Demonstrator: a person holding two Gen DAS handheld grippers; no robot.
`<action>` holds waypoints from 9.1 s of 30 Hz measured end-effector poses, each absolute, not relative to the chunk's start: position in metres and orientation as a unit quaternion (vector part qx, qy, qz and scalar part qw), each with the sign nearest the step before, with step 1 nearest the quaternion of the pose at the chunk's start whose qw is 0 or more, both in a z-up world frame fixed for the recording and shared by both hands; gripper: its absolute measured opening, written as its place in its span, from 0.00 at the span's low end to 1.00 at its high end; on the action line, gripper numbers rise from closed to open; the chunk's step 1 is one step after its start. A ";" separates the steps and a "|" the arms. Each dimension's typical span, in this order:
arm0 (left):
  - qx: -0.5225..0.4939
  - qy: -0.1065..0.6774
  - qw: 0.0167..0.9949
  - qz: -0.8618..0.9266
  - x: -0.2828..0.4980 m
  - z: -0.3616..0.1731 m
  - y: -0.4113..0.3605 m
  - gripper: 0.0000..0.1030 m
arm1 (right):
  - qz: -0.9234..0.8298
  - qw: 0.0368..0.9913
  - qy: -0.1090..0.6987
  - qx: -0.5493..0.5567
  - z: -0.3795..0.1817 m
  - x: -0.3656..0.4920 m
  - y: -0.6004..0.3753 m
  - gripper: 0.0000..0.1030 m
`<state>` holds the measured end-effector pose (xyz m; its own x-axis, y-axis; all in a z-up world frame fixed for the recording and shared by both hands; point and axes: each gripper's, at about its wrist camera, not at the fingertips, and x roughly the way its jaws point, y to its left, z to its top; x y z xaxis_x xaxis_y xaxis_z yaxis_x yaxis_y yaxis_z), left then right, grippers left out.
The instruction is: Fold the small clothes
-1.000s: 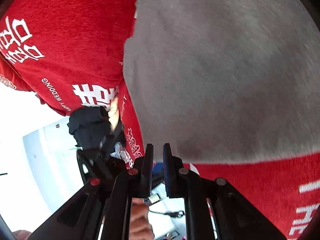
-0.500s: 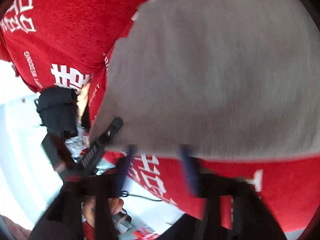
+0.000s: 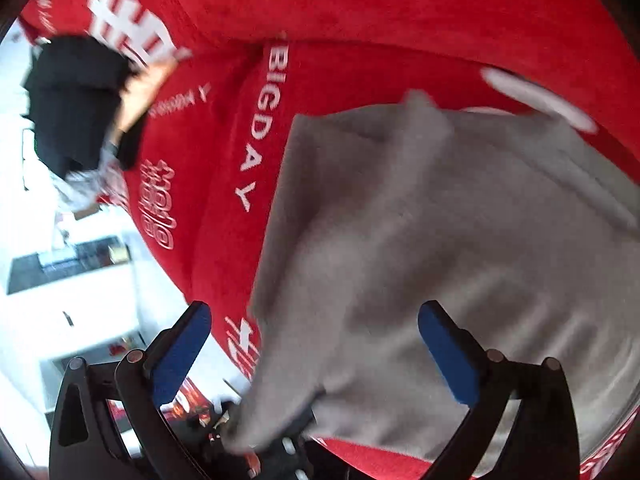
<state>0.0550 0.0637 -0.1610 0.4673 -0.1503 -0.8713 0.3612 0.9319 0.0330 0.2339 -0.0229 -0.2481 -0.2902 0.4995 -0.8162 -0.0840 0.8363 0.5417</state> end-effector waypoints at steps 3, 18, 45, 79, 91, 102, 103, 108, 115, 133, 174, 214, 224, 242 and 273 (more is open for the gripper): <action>0.105 0.488 0.853 -0.153 0.050 -0.158 0.065 0.08 | 0.253 0.566 0.779 0.092 -0.260 0.247 0.011 1.00; 0.099 0.483 0.856 -0.154 0.049 -0.144 0.060 0.08 | 0.219 0.611 0.761 -0.021 -0.265 0.261 0.009 0.18; 0.264 0.410 0.773 -0.406 -0.054 -0.128 -0.187 0.09 | 0.153 0.700 0.530 0.453 -0.238 0.095 -0.413 0.18; 0.081 0.601 0.743 -0.283 0.008 -0.149 -0.086 0.75 | 0.055 0.657 0.558 0.504 -0.262 -0.034 -0.444 0.67; -0.091 0.713 0.634 -0.285 0.042 -0.229 -0.052 0.30 | 0.032 0.624 0.516 0.586 -0.286 -0.058 -0.388 0.14; -0.052 0.680 0.651 -0.333 0.041 -0.228 -0.027 0.21 | 0.008 0.653 0.542 0.529 -0.301 -0.078 -0.379 0.11; -0.052 0.678 0.654 -0.332 0.040 -0.226 -0.026 0.21 | 0.005 0.656 0.538 0.530 -0.299 -0.081 -0.379 0.12; -0.018 0.674 0.669 -0.312 0.032 -0.214 -0.020 0.50 | -0.021 0.666 0.578 0.471 -0.280 -0.076 -0.362 0.22; 0.027 0.651 0.696 -0.302 0.027 -0.190 -0.009 0.76 | -0.072 0.672 0.598 0.430 -0.253 -0.086 -0.354 0.42; 0.027 0.636 0.738 -0.225 0.061 -0.177 -0.027 1.00 | -0.051 0.690 0.567 0.447 -0.253 0.038 -0.413 0.51; 0.026 0.682 0.712 -0.165 0.095 -0.207 -0.079 1.00 | 0.023 0.640 0.599 0.481 -0.277 0.029 -0.452 0.68; -0.119 0.730 0.594 -0.317 0.118 -0.254 -0.097 1.00 | 0.222 0.605 0.563 0.518 -0.323 0.079 -0.449 0.71; -0.080 0.711 0.629 -0.303 0.112 -0.257 -0.110 0.91 | 0.200 0.603 0.576 0.514 -0.332 0.088 -0.441 0.47; -0.134 0.647 0.662 -0.353 0.105 -0.187 -0.072 0.47 | 0.239 0.593 0.518 0.568 -0.273 0.068 -0.415 0.33; -0.007 0.652 0.729 -0.208 0.021 -0.193 0.091 0.62 | 0.065 0.631 0.656 0.409 -0.283 0.018 -0.292 0.61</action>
